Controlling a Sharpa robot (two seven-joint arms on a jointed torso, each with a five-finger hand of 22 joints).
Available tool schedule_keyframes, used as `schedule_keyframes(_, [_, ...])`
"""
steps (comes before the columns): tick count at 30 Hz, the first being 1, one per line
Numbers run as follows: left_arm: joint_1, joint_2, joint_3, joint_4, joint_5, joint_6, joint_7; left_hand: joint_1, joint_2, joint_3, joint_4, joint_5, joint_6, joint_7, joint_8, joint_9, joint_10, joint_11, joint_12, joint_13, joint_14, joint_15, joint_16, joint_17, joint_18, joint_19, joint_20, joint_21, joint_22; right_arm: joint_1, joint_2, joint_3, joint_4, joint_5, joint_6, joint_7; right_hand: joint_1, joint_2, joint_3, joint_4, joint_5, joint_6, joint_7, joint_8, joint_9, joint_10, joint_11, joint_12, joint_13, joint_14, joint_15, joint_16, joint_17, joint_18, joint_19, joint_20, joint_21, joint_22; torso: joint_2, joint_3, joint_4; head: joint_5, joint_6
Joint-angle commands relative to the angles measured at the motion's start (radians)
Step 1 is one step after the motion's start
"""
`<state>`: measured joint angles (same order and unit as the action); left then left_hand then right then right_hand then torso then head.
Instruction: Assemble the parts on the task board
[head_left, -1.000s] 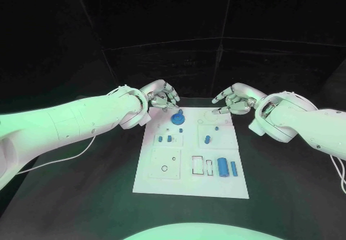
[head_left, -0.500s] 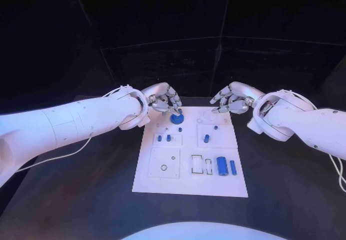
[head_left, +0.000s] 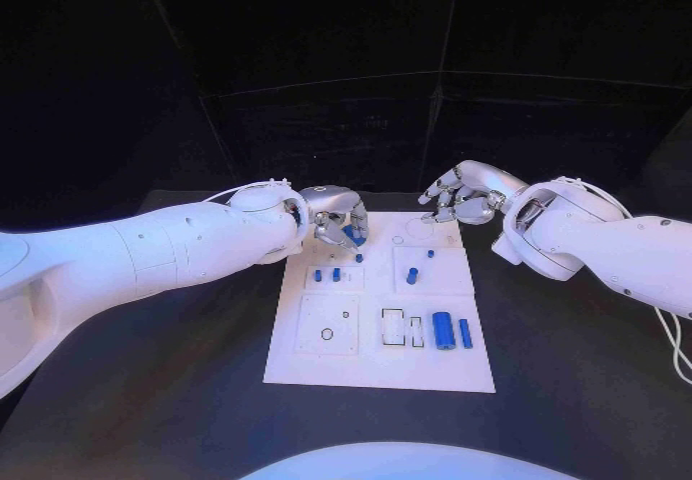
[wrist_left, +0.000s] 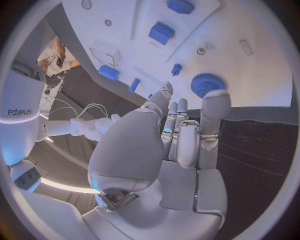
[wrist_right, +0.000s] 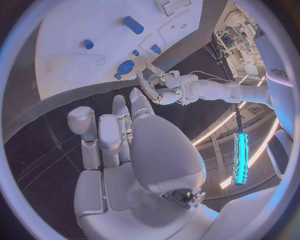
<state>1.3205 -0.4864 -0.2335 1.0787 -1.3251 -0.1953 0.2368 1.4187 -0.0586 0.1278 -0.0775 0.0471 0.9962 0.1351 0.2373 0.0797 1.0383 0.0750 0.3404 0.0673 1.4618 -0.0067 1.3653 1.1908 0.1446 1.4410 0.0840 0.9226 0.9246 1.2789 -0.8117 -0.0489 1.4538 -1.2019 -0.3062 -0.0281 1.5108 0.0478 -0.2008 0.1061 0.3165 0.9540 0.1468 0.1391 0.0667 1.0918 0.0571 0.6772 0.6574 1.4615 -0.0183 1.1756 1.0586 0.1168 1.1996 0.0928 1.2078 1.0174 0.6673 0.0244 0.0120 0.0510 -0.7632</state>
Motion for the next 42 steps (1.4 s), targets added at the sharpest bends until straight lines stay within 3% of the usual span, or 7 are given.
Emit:
schedule_keyframes(1, [-0.008,0.012,0.000,-0.004,-0.103,0.018,0.033,-0.009,-0.001,0.009,-0.001,0.003,0.011,-0.001,-0.007,-0.003,0.009,0.000,-0.011,-0.002,0.032,-0.005,-0.001,-0.008,-0.021,0.010,-0.001,0.031,0.030,0.002,0.003,0.001,-0.001,-0.006,-0.030,0.002,0.004,0.000,-0.006,0.001,-0.001,-0.003,0.001,-0.007,-0.002,0.008,-0.001,-0.006,-0.004,0.005,-0.001,-0.005,0.000,0.005,0.008,-0.001,-0.007,-0.002,0.001,-0.0006,0.0004,-0.003,0.001])
schedule_keyframes(9, [-0.027,0.046,-0.001,-0.032,-0.139,0.018,0.029,-0.009,0.003,0.036,-0.010,0.003,0.020,-0.002,-0.022,-0.008,0.015,0.000,-0.039,-0.003,0.033,-0.007,-0.006,-0.024,-0.026,0.018,-0.003,0.069,0.066,0.002,0.007,0.001,-0.004,-0.003,-0.033,0.001,0.004,-0.001,-0.008,0.004,0.003,-0.008,0.002,-0.010,-0.002,0.007,0.000,-0.011,-0.011,0.006,0.000,-0.008,0.000,0.005,0.010,-0.001,-0.008,-0.003,0.000,-0.0002,-0.0005,-0.001,-0.002])
schedule_keyframes(15, [-0.034,0.058,-0.001,-0.053,-0.161,0.027,0.003,-0.008,0.007,0.066,-0.019,0.004,0.022,-0.001,-0.035,-0.011,0.031,-0.001,-0.054,-0.002,0.030,-0.008,-0.019,-0.057,-0.034,0.029,-0.004,0.115,0.112,0.002,0.008,0.001,-0.006,0.001,-0.031,0.000,0.003,0.000,-0.009,0.005,0.005,-0.009,0.002,-0.011,-0.002,0.007,0.000,-0.012,-0.013,0.006,0.000,-0.007,0.001,0.005,0.010,-0.001,-0.009,-0.003,-0.001,0.0003,0.0026,-0.003,-0.004])
schedule_keyframes(21, [-0.037,0.067,-0.001,-0.060,-0.170,0.052,-0.012,-0.013,0.006,0.090,-0.024,0.003,0.031,-0.003,-0.042,-0.011,0.039,-0.001,-0.069,-0.002,0.031,-0.009,-0.020,-0.064,-0.034,0.028,-0.005,0.121,0.118,0.002,0.013,0.001,-0.008,0.006,-0.028,0.000,0.003,0.000,-0.009,0.006,0.005,-0.009,0.002,-0.011,-0.002,0.007,0.000,-0.012,-0.013,0.006,0.000,-0.007,0.001,0.005,0.010,-0.001,-0.009,-0.003,0.000,0.0000,0.0015,-0.001,-0.009])
schedule_keyframes(42, [-0.043,0.081,0.000,-0.087,-0.191,0.086,-0.053,-0.034,-0.005,0.175,-0.043,0.003,0.053,-0.002,-0.063,-0.011,0.056,0.001,-0.117,-0.002,0.030,-0.007,-0.017,-0.079,-0.037,0.022,-0.004,0.140,0.143,0.002,0.014,0.001,-0.008,0.009,-0.026,-0.001,0.002,0.001,-0.009,0.008,0.009,-0.009,0.002,-0.011,-0.001,0.008,0.001,-0.014,-0.016,0.006,0.000,-0.010,-0.001,0.005,0.010,-0.001,-0.010,-0.004,-0.001,0.0010,0.0006,0.000,-0.008])
